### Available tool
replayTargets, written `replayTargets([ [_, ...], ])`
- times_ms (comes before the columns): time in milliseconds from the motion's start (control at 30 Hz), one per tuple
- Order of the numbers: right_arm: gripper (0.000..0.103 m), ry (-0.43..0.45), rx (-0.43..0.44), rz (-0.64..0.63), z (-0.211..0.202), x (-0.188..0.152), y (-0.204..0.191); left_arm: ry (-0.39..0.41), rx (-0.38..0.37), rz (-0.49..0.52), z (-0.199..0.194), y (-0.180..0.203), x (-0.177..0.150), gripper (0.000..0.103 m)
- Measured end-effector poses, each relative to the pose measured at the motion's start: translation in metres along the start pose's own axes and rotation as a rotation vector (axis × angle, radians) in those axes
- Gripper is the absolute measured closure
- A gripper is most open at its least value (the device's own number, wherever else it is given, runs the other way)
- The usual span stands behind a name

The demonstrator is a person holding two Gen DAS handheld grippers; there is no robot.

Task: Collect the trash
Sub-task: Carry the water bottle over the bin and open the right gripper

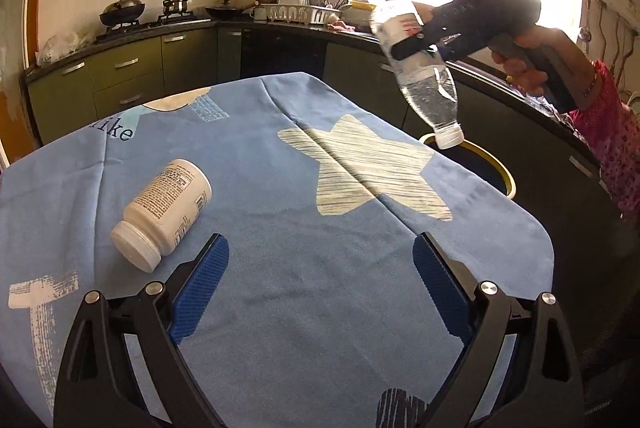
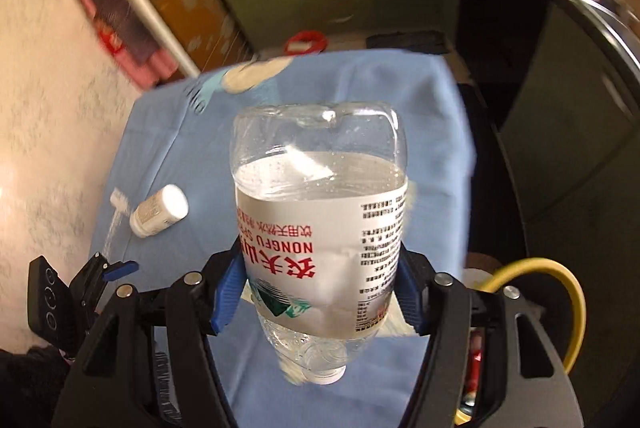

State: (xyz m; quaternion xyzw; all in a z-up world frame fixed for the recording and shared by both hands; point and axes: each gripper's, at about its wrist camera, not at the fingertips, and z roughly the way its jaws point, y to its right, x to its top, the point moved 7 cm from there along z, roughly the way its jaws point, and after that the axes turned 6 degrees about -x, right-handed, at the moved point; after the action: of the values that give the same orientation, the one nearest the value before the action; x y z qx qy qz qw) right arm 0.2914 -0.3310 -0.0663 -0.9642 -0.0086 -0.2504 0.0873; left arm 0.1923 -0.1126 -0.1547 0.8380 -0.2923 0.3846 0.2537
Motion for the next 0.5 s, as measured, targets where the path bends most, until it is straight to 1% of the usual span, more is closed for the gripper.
replayTargets([
  [133,0.042,0.096,-0.110,0.148,-0.030,-0.021,0.083,-0.020,-0.011,-0.011,0.005,0.001,0.000,0.011],
  [267,0.041,0.139,-0.205,0.248,-0.031,-0.044,0.149,-0.073,0.032,-0.001,0.015,0.000,-0.005,0.011],
  [367,0.040,0.135,-0.231,0.290,-0.016,-0.061,0.182,-0.112,0.079,0.015,0.023,0.000,-0.007,0.011],
  [433,0.040,0.133,-0.266,0.305,-0.005,-0.072,0.199,-0.138,0.112,0.019,0.028,-0.002,-0.010,0.011],
  [500,0.036,0.146,-0.290,0.318,-0.002,-0.081,0.212,-0.161,0.150,0.028,0.032,-0.003,-0.012,0.011],
])
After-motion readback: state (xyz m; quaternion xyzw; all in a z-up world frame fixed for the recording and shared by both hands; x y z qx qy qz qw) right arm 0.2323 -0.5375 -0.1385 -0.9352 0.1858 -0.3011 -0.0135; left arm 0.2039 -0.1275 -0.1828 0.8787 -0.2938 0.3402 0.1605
